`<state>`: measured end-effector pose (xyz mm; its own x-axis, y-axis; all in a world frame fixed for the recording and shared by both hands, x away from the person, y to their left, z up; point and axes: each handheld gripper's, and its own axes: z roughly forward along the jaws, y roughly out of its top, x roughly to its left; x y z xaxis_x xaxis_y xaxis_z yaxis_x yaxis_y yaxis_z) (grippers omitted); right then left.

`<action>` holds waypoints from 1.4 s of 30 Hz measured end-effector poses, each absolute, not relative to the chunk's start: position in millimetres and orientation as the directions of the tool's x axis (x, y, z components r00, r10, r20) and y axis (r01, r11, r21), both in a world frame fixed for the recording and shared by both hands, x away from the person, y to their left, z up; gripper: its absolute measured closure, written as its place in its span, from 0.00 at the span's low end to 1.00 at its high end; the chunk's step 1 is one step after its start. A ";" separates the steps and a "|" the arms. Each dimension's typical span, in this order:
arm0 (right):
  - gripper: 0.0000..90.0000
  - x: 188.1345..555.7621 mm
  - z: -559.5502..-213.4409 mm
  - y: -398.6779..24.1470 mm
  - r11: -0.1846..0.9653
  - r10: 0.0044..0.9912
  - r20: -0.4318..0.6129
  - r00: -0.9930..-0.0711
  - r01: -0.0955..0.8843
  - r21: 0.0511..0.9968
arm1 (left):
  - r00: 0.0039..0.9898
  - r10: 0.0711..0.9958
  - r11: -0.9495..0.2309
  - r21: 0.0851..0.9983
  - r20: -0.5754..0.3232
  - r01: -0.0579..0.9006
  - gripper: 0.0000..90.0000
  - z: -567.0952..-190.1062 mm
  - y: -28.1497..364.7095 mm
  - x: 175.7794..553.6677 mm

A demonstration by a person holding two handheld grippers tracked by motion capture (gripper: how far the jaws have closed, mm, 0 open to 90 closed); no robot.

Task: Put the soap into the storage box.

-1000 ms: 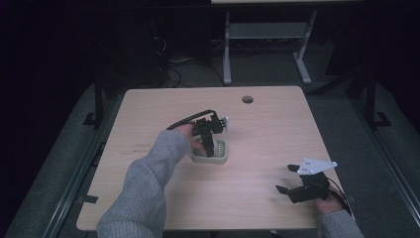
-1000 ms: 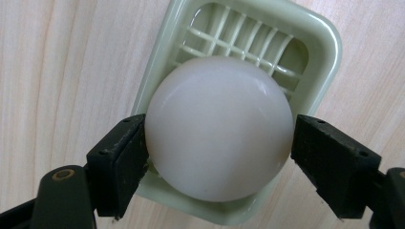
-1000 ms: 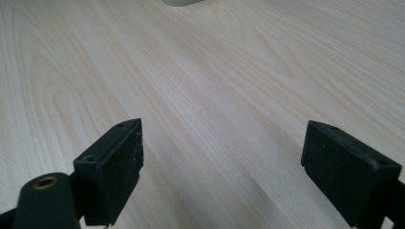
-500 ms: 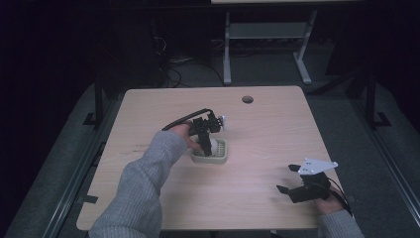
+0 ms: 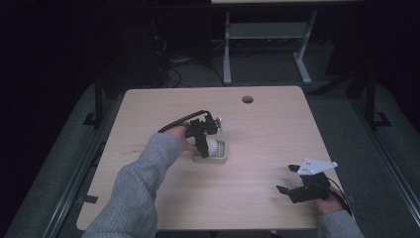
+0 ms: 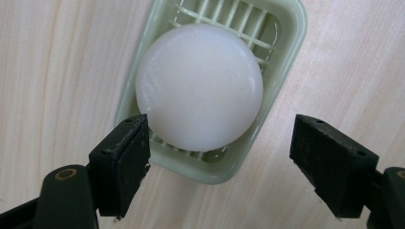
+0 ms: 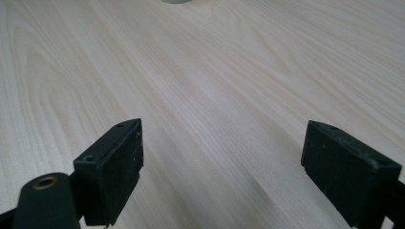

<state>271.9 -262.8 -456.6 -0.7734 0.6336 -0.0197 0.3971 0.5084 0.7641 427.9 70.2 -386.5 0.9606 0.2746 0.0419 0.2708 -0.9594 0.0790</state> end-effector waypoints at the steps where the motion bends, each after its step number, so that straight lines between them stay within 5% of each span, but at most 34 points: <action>1: 0.15 272.0 -456.5 -262.9 0.510 0.633 -0.021 -0.774 0.396 0.764 | 0.960 0.276 -0.959 0.079 0.041 0.272 0.24 -386.4 70.7 427.1; 42: 0.15 271.0 -455.8 -261.8 0.507 0.639 -0.023 -0.769 0.398 0.765 | 0.955 0.293 -0.948 0.141 0.045 0.284 0.24 -378.5 102.9 394.3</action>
<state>271.0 -261.8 -455.8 -0.7692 0.6386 -0.0231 0.3975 0.5066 0.7651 394.3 102.9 -378.5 0.9551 0.2928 0.0446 0.2841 -0.9483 0.1413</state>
